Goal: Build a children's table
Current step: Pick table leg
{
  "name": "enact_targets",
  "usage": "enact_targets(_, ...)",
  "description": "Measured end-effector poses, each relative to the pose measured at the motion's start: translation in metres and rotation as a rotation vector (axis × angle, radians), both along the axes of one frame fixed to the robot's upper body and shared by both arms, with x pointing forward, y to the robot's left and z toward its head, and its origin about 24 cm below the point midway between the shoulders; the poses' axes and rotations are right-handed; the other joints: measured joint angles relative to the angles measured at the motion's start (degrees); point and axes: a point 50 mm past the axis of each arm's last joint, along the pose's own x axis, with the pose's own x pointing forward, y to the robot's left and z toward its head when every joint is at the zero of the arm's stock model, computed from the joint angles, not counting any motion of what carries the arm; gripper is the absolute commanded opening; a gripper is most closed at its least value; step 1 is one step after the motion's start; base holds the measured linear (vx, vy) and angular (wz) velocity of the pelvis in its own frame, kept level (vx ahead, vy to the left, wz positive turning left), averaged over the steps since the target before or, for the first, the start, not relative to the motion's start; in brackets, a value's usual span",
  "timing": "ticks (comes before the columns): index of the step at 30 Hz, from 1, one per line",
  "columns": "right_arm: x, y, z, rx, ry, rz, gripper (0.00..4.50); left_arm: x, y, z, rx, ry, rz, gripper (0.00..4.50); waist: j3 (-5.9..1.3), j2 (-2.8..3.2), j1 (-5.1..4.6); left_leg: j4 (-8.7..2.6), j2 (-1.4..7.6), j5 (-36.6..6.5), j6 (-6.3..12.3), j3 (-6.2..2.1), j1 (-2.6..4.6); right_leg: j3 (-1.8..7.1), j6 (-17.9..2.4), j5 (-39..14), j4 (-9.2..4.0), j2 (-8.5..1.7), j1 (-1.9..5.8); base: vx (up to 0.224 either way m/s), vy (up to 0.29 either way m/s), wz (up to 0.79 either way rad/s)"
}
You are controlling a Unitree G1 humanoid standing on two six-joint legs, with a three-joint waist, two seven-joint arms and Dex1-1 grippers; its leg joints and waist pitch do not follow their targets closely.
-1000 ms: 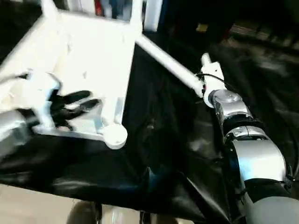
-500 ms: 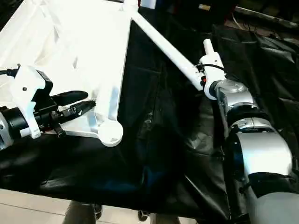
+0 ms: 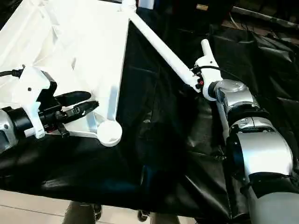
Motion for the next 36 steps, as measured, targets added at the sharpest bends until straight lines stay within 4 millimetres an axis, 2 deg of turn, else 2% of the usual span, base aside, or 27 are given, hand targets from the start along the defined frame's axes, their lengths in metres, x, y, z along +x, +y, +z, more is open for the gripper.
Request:
enact_targets(2,0.0,0.001,0.0,0.003,0.001,0.001,3.08,0.003,-0.003,0.0,-0.008,-0.002,-0.01,1.73,-0.01,0.02,0.02,0.07,0.01,0.01,0.02,0.0,0.0,0.0,-0.01,0.01,0.06,0.0,0.0,0.0,0.0,0.0)
enact_targets(9,-0.001,0.002,-0.003,0.061,0.012,-0.002,2.89,0.016,-0.01,-0.001,-0.06,-0.01,-0.026,1.73,-0.23,0.5,0.12,0.6,0.08,0.01,0.04,-0.01,0.01,0.0,-0.13,0.07,0.52,-0.02,0.04,0.0,0.0,0.0)
enact_targets(12,-0.002,0.0,-0.004,0.122,0.012,-0.004,2.87,0.023,-0.014,-0.003,-0.091,-0.01,-0.031,1.73,-0.62,1.29,0.33,0.98,0.12,0.01,0.04,-0.04,-0.01,0.0,-0.2,0.09,0.84,-0.05,0.06,0.0,0.0,0.0)
enact_targets(17,-0.006,-0.005,0.0,0.23,-0.029,0.044,2.83,0.049,-0.026,-0.004,-0.182,-0.026,0.014,1.73,-1.77,3.32,1.13,1.36,0.2,-0.01,-0.01,-0.04,0.08,-0.02,-0.68,0.4,0.95,-0.05,0.26,-0.011,0.001,0.0)
enact_targets(19,-0.007,-0.008,0.0,0.259,-0.041,0.056,2.8,0.056,-0.027,-0.006,-0.194,-0.022,0.043,1.73,-2.17,3.83,1.15,1.5,0.24,0.0,0.0,-0.07,0.06,-0.05,-0.75,0.5,0.98,-0.04,0.26,0.0,0.0,0.0)
enact_targets(22,-0.011,-0.008,-0.002,0.305,-0.068,0.087,2.79,0.066,-0.035,-0.01,-0.228,-0.001,0.065,1.73,-2.6,4.29,1.53,1.63,0.27,0.01,0.02,-0.06,0.04,-0.07,-0.71,0.68,0.99,-0.03,0.29,0.0,0.0,0.0)
enact_targets(27,-0.021,0.001,-0.013,0.372,-0.078,0.15,2.79,0.075,-0.047,-0.011,-0.292,0.019,0.081,1.73,-3.3,4.38,1.65,1.77,0.29,0.13,0.2,-0.05,-0.01,-0.07,-0.69,0.79,0.98,-0.03,0.33,0.0,0.0,0.0)
enact_targets(29,-0.033,0.002,-0.02,0.411,-0.1,0.145,2.79,0.077,-0.053,-0.015,-0.342,0.044,0.096,1.73,-3.75,4.28,1.81,1.76,0.3,0.13,0.21,-0.05,-0.04,-0.09,-0.67,0.79,0.9,-0.03,0.36,0.0,0.0,0.0)
enact_targets(32,-0.046,0.021,-0.027,0.487,-0.114,0.172,2.79,0.08,-0.061,-0.019,-0.425,0.089,0.122,1.73,-4.24,4.27,1.72,1.85,0.3,0.17,0.26,-0.03,-0.05,-0.05,-0.62,0.79,0.88,-0.03,0.39,0.0,0.0,0.0)
enact_targets(34,-0.049,0.027,-0.023,0.505,-0.131,0.173,2.79,0.081,-0.068,-0.019,-0.488,0.116,0.117,1.73,-4.29,4.21,1.63,1.88,0.29,0.17,0.27,-0.02,-0.05,-0.06,-0.57,0.83,0.85,-0.04,0.38,0.0,0.0,0.0)
enact_targets(36,-0.052,0.031,-0.016,0.519,-0.164,0.167,2.79,0.083,-0.073,-0.016,-0.557,0.137,0.12,1.73,-4.52,3.77,1.63,1.82,0.31,0.17,0.26,-0.01,-0.03,-0.08,-0.29,0.72,0.86,-0.04,0.38,0.0,0.0,0.0)
